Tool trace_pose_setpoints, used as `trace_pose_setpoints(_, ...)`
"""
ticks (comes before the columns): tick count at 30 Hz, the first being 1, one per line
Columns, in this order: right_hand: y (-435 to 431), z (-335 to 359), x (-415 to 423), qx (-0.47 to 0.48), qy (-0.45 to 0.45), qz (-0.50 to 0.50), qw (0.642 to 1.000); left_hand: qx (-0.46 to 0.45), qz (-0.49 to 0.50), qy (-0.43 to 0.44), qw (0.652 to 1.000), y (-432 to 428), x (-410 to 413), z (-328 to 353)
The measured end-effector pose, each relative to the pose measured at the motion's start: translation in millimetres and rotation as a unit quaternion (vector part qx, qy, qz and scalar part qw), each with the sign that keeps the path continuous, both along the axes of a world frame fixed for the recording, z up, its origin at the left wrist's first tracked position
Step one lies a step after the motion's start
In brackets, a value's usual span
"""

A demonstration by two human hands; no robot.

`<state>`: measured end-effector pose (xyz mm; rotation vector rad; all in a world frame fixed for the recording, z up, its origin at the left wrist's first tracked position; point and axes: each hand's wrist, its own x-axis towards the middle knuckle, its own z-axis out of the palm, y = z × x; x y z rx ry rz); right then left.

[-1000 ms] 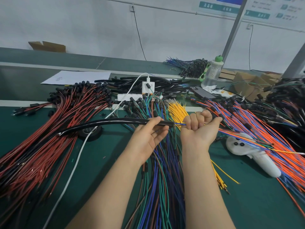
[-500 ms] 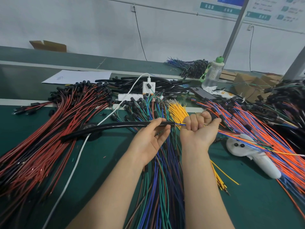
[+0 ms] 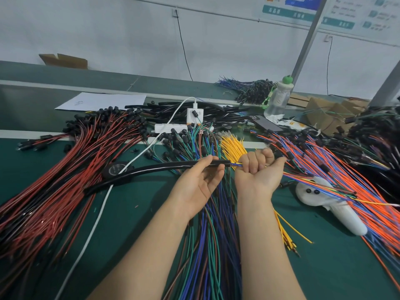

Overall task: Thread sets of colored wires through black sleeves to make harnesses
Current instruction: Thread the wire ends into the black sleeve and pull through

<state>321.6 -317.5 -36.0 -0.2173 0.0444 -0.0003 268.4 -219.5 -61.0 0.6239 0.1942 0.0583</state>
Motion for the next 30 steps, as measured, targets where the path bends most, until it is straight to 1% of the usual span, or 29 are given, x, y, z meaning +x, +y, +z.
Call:
trace_pose_setpoints(3,1,0,-2,-0.012,0.001,0.000,1.000,-0.004,0.006,-0.006,1.000,0,0,0)
trace_pose_setpoints(9,1,2,-3,-0.030,-0.016,-0.001,0.999,0.042,0.024,-0.026,0.998,0,0,0)
trace_pose_setpoints(13,0,1,-2,-0.013,-0.010,0.003,1.000,0.033,0.010,-0.029,0.999,0,-1,0)
trace_pose_setpoints(17,1,2,-2,-0.016,-0.009,0.001,1.000,-0.008,-0.017,-0.024,1.000,-1,-2,0)
trace_pose_setpoints(20,3,1,-2,-0.034,-0.014,0.000,0.999,0.000,-0.022,-0.033,0.999,-3,-2,0)
trace_pose_setpoints(23,6,0,-1,-0.076,-0.019,-0.011,0.997,0.034,-0.008,-0.044,0.998,-7,-2,1)
trace_pose_setpoints(25,10,-1,2,-0.143,-0.018,-0.024,0.989,0.046,0.017,-0.050,0.998,-8,-1,2)
trace_pose_setpoints(26,13,-2,3,-0.195,-0.018,-0.025,0.980,0.047,0.028,-0.057,0.997,-7,-1,3)
trace_pose_setpoints(28,20,-5,3,-0.288,-0.034,0.007,0.957,0.055,0.037,-0.080,0.995,-6,-2,5)
trace_pose_setpoints(30,26,-9,1,-0.344,-0.072,0.060,0.934,0.066,0.027,-0.104,0.992,-6,-3,8)
